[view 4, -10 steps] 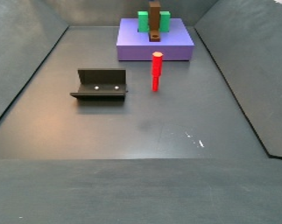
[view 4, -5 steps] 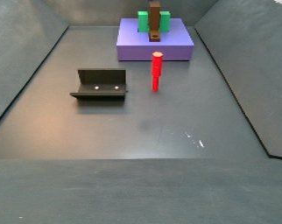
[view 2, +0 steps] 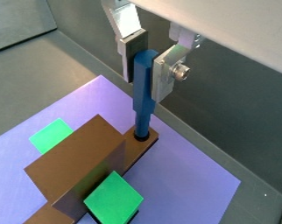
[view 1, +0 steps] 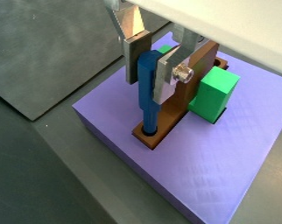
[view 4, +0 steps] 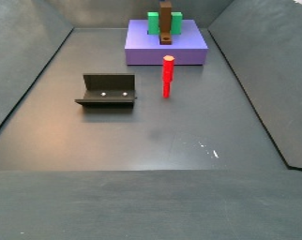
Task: Pick up the blue object. Move up. Place the blue object on the fixture. Regrasp the blue object. Move to above the board. Insert the blue object.
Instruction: Insert the blue object.
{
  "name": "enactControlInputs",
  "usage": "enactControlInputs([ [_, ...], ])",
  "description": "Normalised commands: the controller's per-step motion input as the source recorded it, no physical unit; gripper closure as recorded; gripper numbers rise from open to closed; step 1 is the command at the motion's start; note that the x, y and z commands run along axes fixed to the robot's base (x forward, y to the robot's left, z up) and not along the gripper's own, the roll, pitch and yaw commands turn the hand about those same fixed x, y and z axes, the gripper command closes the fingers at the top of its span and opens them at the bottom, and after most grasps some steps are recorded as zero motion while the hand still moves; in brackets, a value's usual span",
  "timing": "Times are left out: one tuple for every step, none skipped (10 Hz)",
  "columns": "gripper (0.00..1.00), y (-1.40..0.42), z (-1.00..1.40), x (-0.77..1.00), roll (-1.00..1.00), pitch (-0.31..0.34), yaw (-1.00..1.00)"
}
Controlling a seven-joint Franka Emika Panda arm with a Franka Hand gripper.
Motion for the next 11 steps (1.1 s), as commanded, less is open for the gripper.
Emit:
enactControlInputs([
  [1.00,-0.01,-0.16,0.04,0.02,0.000,0.00],
  [1.00,0.00,-0.15,0.06,0.02,0.000,0.00],
  [1.00,0.00,-0.15,0.14,0.03,0.000,0.00],
  [1.00,0.00,-0.17,0.16,0.04,0.000,0.01],
  [1.00,0.00,-0.19,0.14,0.07,0.000,0.02],
  [1.00,0.00,-0.21,0.10,0.14,0.000,0.06],
  [1.00,-0.05,-0.36,0.04,0.20,-0.001,0.18],
  [1.00,0.00,-0.36,0.06,0.28,0.000,0.15],
  [1.00,0.00,-0.35,0.04,0.28,0.000,0.13],
  [1.00,0.00,-0.37,0.00,0.23,0.000,0.10],
  [1.00,-0.04,-0.41,0.00,0.18,-0.004,0.09],
])
